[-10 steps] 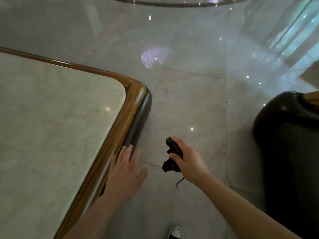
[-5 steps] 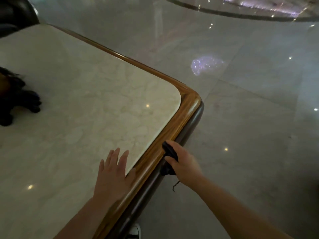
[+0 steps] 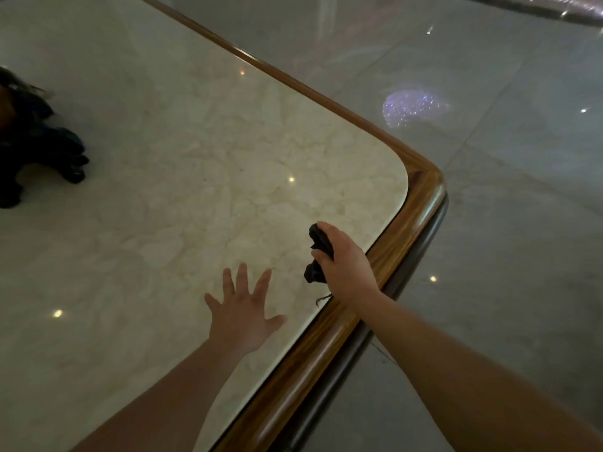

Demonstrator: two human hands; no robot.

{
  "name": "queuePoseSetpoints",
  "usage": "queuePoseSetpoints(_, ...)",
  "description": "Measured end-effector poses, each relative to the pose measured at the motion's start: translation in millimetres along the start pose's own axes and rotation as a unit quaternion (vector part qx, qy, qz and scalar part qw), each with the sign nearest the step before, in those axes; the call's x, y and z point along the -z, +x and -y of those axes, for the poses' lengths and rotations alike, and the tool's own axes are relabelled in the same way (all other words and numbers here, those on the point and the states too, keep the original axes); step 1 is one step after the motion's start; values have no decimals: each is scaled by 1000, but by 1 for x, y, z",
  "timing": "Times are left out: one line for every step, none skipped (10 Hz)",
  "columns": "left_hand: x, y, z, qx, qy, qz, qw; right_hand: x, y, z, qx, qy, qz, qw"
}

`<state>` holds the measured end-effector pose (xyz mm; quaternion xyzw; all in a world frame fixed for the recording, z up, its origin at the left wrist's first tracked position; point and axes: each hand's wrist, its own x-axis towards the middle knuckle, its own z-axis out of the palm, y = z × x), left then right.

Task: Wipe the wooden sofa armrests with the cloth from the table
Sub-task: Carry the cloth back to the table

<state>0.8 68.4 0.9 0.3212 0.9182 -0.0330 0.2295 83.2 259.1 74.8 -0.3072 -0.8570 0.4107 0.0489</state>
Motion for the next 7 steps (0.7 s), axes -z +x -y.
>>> queuePoseSetpoints(-8, 17, 5, 5, -5, 23, 1000, -19, 16, -4, -4, -2, -24, 1000)
queuePoseSetpoints(-19, 28, 9, -2, -6, 33, 999, -33, 27, -10, 7, -9, -40, 999)
queuePoseSetpoints(-27, 31, 10, -7, -1, 28, 1000, -42, 40, -14, 19, -30, -52, 998)
queuePoseSetpoints(-30, 32, 10, -10, -4, 20, 1000, -47, 49, -21, 26, -79, -14, 996)
queuePoseSetpoints(-30, 33, 10, -10, 1, 22, 1000, -47, 49, -26, 23, -121, 26, 992)
queuePoseSetpoints(-29, 32, 9, -11, -7, 23, 1000, -43, 45, -31, 21, -111, 9, 994)
queuePoseSetpoints(-25, 32, 8, -8, 0, 33, 999, -34, 38, -35, 16, -95, -19, 995)
